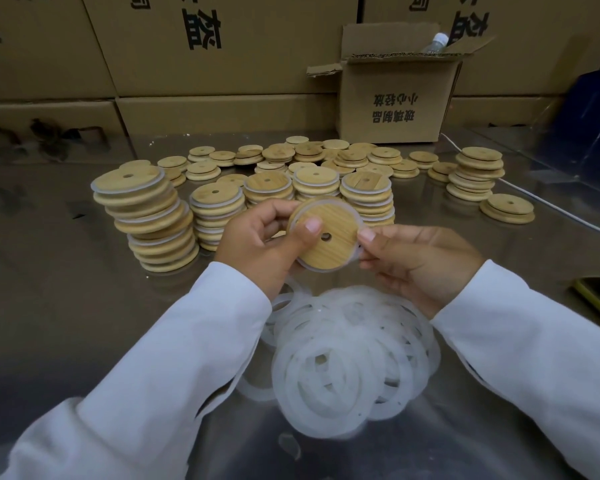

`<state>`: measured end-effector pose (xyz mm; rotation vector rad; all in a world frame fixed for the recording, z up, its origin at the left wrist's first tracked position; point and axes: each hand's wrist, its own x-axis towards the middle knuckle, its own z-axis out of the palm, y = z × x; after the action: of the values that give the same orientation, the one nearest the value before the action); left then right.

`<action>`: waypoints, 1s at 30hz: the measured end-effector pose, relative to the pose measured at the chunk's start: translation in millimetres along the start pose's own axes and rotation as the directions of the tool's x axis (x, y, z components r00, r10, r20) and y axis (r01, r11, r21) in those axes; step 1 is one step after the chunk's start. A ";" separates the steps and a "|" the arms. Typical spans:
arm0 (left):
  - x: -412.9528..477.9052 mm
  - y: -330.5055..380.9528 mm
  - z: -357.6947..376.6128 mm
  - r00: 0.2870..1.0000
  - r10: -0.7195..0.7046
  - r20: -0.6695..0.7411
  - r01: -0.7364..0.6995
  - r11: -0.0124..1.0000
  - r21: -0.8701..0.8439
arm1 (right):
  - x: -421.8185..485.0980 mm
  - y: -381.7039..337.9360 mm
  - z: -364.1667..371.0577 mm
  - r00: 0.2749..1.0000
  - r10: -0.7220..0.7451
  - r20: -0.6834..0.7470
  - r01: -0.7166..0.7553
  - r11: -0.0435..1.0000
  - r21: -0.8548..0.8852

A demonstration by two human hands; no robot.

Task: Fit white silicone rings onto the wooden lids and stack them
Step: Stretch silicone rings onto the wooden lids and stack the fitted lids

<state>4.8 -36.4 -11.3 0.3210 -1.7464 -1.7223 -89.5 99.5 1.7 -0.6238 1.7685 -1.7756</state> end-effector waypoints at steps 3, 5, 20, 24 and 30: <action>0.3 -0.3 0.2 1.000 -0.023 0.007 0.023 0.998 -0.057 | 0.8 0.5 1.8 0.979 -0.199 -0.051 0.187 0.967 -0.175; 0.5 -0.9 1.3 1.000 -0.023 0.007 0.023 0.996 -0.088 | 1.9 1.4 3.0 0.955 -0.284 -0.082 0.259 0.938 -0.231; 0.6 -3.7 0.5 0.999 -0.024 -0.028 0.020 0.993 -0.115 | 0.6 1.2 1.5 0.969 -0.244 -0.031 0.241 0.968 -0.075; 0.2 -4.1 0.3 0.999 -0.019 -0.037 0.016 0.996 -0.084 | -0.8 2.0 8.2 0.953 -0.302 -0.001 0.298 0.939 -0.174; 1.1 -5.8 -0.7 0.998 -0.009 -0.055 0.005 0.998 -0.062 | 0.6 2.0 6.3 0.972 -0.235 0.008 0.233 0.961 -0.151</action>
<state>2.8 -38.2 -16.6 0.3446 -1.6516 -1.7522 -85.6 94.5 -0.2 -0.9222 1.9156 -1.8087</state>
